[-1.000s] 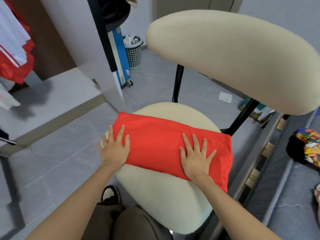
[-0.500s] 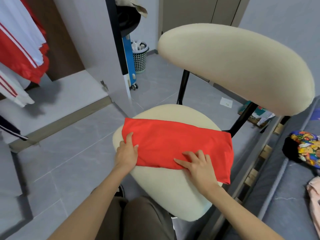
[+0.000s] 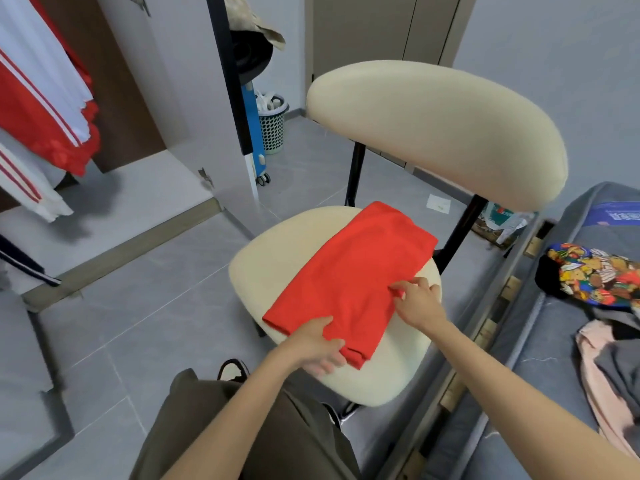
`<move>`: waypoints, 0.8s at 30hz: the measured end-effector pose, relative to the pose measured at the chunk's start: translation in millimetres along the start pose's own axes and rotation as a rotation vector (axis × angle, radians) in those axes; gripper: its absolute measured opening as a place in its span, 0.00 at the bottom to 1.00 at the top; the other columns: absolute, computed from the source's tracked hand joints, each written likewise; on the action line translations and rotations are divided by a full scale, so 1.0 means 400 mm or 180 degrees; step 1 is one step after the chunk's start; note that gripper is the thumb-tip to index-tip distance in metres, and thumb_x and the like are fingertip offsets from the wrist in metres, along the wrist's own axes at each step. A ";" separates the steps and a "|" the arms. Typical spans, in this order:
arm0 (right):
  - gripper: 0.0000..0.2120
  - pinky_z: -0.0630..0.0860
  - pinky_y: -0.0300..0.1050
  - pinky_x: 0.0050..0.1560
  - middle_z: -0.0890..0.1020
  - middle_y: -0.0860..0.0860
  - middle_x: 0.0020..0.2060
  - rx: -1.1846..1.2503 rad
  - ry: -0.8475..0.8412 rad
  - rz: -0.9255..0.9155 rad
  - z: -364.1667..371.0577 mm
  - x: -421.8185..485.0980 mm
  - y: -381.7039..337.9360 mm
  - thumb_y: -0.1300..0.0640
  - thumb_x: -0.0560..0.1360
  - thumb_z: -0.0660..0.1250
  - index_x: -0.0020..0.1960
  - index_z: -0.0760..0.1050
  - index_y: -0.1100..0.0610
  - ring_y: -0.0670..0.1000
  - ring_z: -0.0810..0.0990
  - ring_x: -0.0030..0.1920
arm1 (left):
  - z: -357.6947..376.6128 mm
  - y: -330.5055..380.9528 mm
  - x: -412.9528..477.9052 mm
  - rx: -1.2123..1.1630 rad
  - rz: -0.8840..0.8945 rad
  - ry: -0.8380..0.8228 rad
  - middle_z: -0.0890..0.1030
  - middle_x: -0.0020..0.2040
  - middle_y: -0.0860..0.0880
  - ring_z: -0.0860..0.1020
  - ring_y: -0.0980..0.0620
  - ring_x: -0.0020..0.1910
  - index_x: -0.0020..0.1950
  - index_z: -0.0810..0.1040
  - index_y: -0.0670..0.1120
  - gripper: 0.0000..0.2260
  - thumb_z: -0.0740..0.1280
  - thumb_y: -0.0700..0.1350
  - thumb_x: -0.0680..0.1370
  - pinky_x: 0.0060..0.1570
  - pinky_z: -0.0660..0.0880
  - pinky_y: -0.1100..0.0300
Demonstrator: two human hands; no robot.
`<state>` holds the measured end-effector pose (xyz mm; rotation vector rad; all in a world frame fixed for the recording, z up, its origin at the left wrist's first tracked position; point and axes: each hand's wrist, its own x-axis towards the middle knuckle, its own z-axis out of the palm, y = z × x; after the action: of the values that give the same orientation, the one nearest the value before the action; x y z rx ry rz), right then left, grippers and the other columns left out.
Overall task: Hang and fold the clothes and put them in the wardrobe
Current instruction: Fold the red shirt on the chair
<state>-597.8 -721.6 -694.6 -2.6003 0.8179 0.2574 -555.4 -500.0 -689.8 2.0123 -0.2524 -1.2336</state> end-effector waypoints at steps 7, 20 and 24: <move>0.33 0.66 0.56 0.67 0.72 0.61 0.65 0.1562 -0.0262 0.0568 0.075 -0.106 -0.023 0.44 0.76 0.65 0.74 0.54 0.52 0.63 0.69 0.65 | -0.114 -0.005 0.030 0.1232 0.0323 0.2205 0.70 0.65 0.43 0.67 0.41 0.66 0.72 0.67 0.51 0.21 0.61 0.52 0.80 0.65 0.66 0.48; 0.30 0.74 0.49 0.48 0.75 0.52 0.53 0.1684 -0.0100 0.0034 0.037 -0.141 -0.009 0.68 0.72 0.62 0.69 0.56 0.51 0.57 0.78 0.43 | -0.102 -0.049 0.035 0.0837 0.0588 0.1035 0.77 0.60 0.40 0.78 0.43 0.54 0.79 0.48 0.56 0.35 0.64 0.41 0.78 0.49 0.71 0.60; 0.29 0.70 0.44 0.39 0.72 0.52 0.38 0.1253 -0.0096 -0.0083 0.016 -0.178 0.068 0.71 0.72 0.57 0.70 0.60 0.51 0.52 0.73 0.35 | -0.025 -0.070 -0.003 0.0964 0.1369 0.0868 0.72 0.43 0.50 0.74 0.53 0.41 0.77 0.51 0.62 0.37 0.66 0.40 0.77 0.44 0.69 0.64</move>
<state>-671.8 -703.1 -688.5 -2.2313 0.7388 0.1132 -553.7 -474.9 -705.6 2.1991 -0.7295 -0.6747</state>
